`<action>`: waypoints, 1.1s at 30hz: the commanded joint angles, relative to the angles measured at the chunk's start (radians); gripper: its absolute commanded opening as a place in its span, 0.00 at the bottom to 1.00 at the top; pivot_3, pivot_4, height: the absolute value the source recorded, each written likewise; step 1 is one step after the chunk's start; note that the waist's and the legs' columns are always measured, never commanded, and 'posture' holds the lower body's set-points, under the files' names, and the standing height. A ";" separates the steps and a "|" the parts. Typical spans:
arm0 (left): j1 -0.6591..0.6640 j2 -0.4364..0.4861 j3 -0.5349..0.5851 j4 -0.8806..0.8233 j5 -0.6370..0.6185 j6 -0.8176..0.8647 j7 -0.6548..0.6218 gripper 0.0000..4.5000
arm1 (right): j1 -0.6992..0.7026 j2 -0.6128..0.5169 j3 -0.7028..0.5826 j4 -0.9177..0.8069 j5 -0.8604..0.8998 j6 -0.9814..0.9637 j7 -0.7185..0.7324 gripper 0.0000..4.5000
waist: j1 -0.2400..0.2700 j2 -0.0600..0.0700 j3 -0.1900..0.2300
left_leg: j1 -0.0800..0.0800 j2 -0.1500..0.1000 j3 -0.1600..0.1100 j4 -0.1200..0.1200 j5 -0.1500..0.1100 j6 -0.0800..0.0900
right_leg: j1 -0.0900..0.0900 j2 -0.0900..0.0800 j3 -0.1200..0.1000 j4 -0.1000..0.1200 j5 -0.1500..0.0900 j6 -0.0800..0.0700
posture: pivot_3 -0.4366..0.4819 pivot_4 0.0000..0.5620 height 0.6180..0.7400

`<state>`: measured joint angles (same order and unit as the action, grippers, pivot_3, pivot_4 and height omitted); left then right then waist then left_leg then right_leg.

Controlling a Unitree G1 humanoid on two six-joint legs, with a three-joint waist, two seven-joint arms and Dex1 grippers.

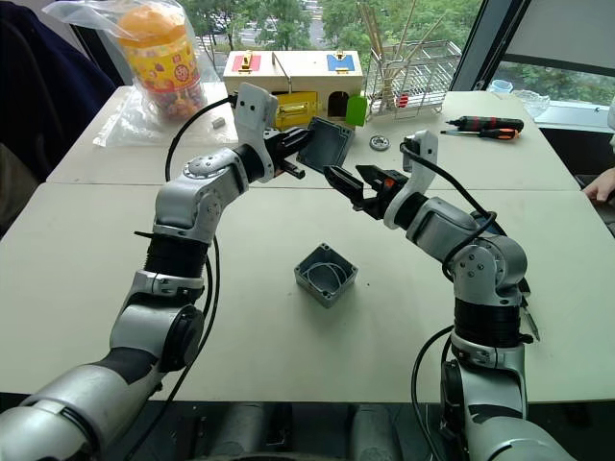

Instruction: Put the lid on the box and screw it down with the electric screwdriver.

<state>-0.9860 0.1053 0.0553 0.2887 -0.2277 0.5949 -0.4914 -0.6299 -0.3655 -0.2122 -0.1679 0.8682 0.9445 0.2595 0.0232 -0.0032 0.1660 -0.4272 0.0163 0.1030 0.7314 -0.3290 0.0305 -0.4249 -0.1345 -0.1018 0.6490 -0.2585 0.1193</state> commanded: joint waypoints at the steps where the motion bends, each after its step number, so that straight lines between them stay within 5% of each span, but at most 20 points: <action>1: -0.003 0.000 0.000 -0.062 -0.025 0.005 0.009 0.00 | -0.026 0.011 -0.037 -0.008 0.023 -0.015 0.002 1.00 | -0.007 0.000 0.000 | 0.000 0.000 0.000 0.000 0.000 0.000 | 0.000 0.000 0.000 0.000 0.000 0.000 | 0.48 0.27 0.71; 13: -0.003 0.008 -0.014 -0.058 -0.047 0.002 -0.010 0.00 | -0.024 0.030 -0.071 -0.020 0.064 -0.017 0.002 1.00 | -0.012 0.000 0.000 | 0.000 0.000 0.000 -0.001 0.000 0.000 | 0.000 0.000 0.000 0.000 0.000 0.000 | 0.48 0.27 0.71; 17: 0.000 0.008 -0.020 -0.064 -0.050 0.004 -0.015 0.00 | -0.021 0.044 -0.071 -0.026 0.069 -0.026 0.001 0.77 | -0.012 0.000 0.000 | 0.000 0.000 0.000 -0.001 0.000 0.000 | 0.000 0.000 0.000 0.000 0.000 0.000 | 0.48 0.27 0.71; 24: 0.009 0.018 -0.027 -0.075 -0.061 0.005 -0.017 0.00 | -0.014 0.051 -0.065 -0.038 0.073 -0.036 0.005 0.04 | -0.012 0.000 0.000 | 0.000 0.000 0.000 -0.001 0.000 0.000 | 0.000 0.000 0.000 0.000 0.000 0.000 | 0.48 0.27 0.71; 29: 0.014 0.033 -0.031 -0.075 -0.065 0.006 -0.028 0.00 | -0.010 0.049 -0.062 -0.044 0.074 -0.037 0.009 0.03 | -0.012 0.000 0.000 | 0.000 0.000 0.000 -0.001 0.000 0.000 | 0.000 0.000 0.000 -0.001 0.000 0.000 | 0.48 0.27 0.71; 33: 0.010 0.051 -0.015 -0.080 -0.095 0.029 -0.058 0.34 | -0.001 0.041 -0.051 -0.053 0.067 -0.038 0.021 0.03 | -0.013 0.000 0.000 | 0.000 0.000 0.000 -0.001 0.000 0.000 | 0.000 0.000 0.000 -0.001 0.000 0.000 | 0.48 0.27 0.71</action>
<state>-0.9617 0.1517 0.0241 0.2532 -0.2921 0.6185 -0.5291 -0.6246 -0.3182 -0.2589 -0.1643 0.9175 0.9256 0.2596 0.0103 -0.0027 0.1658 -0.4269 0.0163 0.1031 0.7299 -0.3289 0.0303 -0.4249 -0.1344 -0.1018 0.6484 -0.2586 0.1193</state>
